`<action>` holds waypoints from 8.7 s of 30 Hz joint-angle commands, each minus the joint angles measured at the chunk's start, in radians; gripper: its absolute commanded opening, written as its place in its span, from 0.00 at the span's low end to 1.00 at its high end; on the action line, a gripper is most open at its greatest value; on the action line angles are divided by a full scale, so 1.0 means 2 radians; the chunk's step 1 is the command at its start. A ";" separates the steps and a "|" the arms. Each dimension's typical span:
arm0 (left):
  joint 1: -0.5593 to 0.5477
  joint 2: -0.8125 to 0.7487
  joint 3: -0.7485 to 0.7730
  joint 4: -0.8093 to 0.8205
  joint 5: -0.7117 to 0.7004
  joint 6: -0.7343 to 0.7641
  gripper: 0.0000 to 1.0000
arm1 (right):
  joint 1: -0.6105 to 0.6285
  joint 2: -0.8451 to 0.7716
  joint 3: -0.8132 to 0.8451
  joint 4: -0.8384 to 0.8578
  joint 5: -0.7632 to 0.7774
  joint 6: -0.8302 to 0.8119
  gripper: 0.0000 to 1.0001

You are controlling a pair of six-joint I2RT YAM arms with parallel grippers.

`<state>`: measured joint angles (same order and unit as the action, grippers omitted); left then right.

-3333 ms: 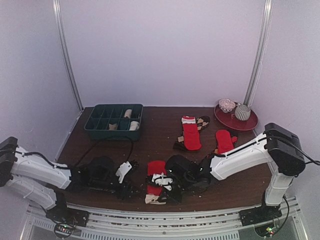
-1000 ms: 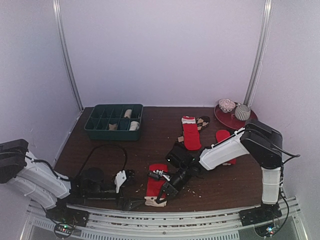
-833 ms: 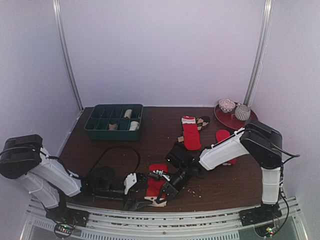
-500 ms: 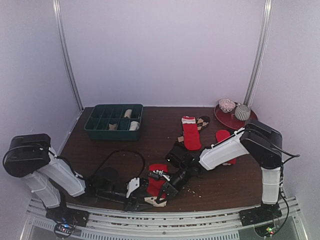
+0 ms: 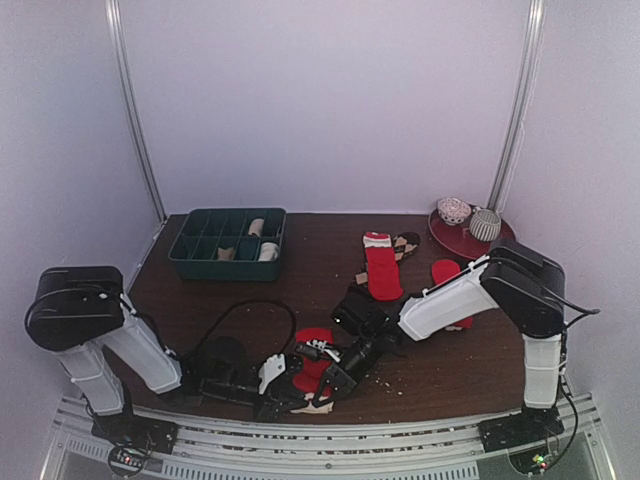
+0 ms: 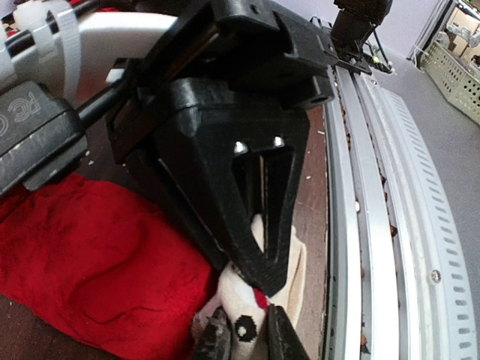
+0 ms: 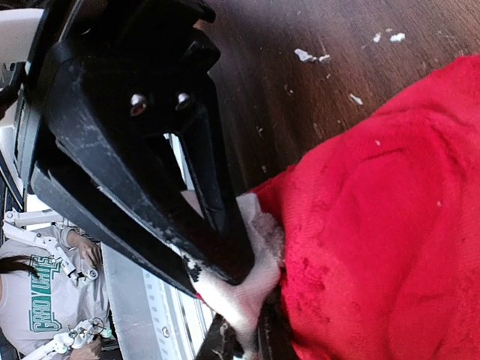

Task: Roll the socks
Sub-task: Roll a pair of socks at the center of the board.

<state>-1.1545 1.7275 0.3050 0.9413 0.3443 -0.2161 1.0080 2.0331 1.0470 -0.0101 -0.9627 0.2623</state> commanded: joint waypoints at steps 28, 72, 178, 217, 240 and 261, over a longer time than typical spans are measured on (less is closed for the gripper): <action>0.066 0.100 0.025 -0.225 0.085 -0.191 0.00 | 0.058 -0.252 -0.195 0.183 0.328 -0.231 0.37; 0.067 -0.207 -0.025 -0.161 -0.084 -0.029 0.78 | 0.027 -0.104 -0.159 0.068 0.145 -0.037 0.08; 0.015 0.057 0.089 -0.051 0.047 0.043 0.01 | -0.045 -0.002 -0.089 -0.047 0.082 -0.009 0.10; 0.099 0.201 0.011 0.008 0.155 -0.212 0.00 | 0.084 -0.147 -0.136 0.186 0.334 -0.243 0.34; 0.097 -0.061 -0.007 -0.116 -0.020 -0.061 0.58 | 0.073 -0.102 -0.118 0.059 0.297 -0.173 0.07; 0.069 -0.236 -0.117 0.031 -0.169 0.050 0.98 | 0.005 0.030 0.052 -0.291 0.152 -0.124 0.08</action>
<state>-1.0145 1.2175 0.0875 0.8223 -0.1162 -0.1925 1.0363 1.9957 1.2064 -0.2722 -0.6884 -0.0463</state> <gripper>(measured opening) 0.982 0.101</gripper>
